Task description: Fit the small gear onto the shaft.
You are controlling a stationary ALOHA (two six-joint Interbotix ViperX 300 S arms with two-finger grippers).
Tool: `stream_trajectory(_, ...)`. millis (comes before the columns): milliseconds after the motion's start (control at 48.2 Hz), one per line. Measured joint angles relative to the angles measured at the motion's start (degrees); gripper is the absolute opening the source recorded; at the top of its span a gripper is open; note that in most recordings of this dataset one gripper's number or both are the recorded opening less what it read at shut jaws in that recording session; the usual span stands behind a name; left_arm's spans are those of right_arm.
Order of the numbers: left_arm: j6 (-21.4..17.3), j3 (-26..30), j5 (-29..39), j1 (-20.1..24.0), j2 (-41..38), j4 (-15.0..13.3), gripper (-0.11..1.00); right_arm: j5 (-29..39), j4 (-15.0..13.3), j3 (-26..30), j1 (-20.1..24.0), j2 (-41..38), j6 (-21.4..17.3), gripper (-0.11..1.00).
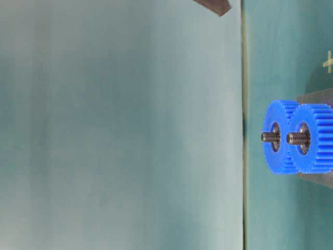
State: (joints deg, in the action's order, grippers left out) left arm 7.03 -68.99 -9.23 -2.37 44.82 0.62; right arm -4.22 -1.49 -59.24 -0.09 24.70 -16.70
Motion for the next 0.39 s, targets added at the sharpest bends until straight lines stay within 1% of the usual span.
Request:
stream_trajectory(145, 0.00, -0.35, -0.26, 0.00, 1.05, 0.00, 0.00, -3.16, 0.00, -0.97, 0.09, 0.00, 0.00, -0.01)
stream_trajectory(394, 0.18, -0.97, -0.35, 0.00, 2.02, 0.00, 0.00, -3.60, 0.09, -1.67, 0.18, 0.00, 0.00, -0.01)
